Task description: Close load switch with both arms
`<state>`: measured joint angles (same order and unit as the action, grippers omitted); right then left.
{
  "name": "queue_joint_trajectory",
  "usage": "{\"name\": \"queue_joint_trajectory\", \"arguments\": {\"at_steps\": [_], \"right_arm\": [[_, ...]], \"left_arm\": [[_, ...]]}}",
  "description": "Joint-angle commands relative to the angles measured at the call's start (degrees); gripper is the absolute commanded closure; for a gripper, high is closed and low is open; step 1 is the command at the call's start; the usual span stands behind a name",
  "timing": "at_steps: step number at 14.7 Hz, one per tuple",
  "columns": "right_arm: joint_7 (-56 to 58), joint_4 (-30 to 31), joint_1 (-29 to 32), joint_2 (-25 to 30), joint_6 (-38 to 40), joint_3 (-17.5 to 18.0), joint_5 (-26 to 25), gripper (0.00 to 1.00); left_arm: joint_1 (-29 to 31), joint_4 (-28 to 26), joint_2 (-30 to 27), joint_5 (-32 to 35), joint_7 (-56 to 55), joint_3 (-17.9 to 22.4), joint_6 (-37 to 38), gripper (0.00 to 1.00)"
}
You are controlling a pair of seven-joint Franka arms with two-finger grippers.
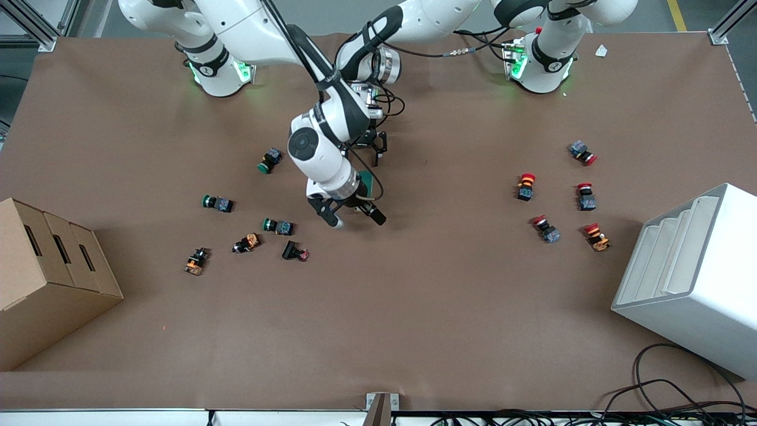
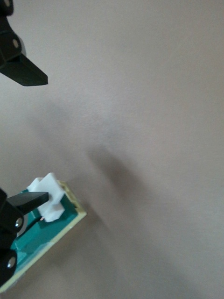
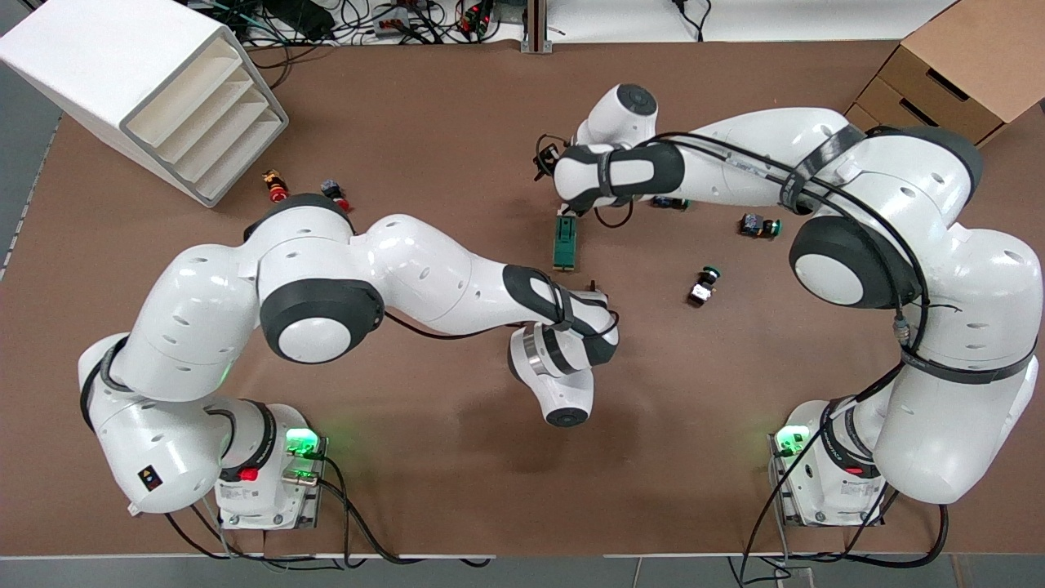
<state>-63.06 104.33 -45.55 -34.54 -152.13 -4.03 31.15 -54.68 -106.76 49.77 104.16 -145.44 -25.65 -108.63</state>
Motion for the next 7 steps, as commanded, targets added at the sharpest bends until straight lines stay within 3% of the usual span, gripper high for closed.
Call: {"name": "queue_joint_trajectory", "arguments": {"at_steps": [1,3,7], "right_arm": [[1.6,-0.9,1.3,3.1,8.0,-3.4,-6.4,0.00],[5.9,-0.9,1.6,5.7,15.4,-6.8,-10.3,0.00],[25.3,-0.8,2.8,12.0,31.6,-16.7,-10.8,0.00]], "left_arm": [[0.6,-1.6,3.4,-1.6,1.6,1.0,-1.9,0.00],[0.6,-1.7,3.3,-1.5,1.6,1.3,-2.0,0.00],[0.9,-2.1,3.3,-0.7,1.7,1.9,-2.2,0.00]]}}
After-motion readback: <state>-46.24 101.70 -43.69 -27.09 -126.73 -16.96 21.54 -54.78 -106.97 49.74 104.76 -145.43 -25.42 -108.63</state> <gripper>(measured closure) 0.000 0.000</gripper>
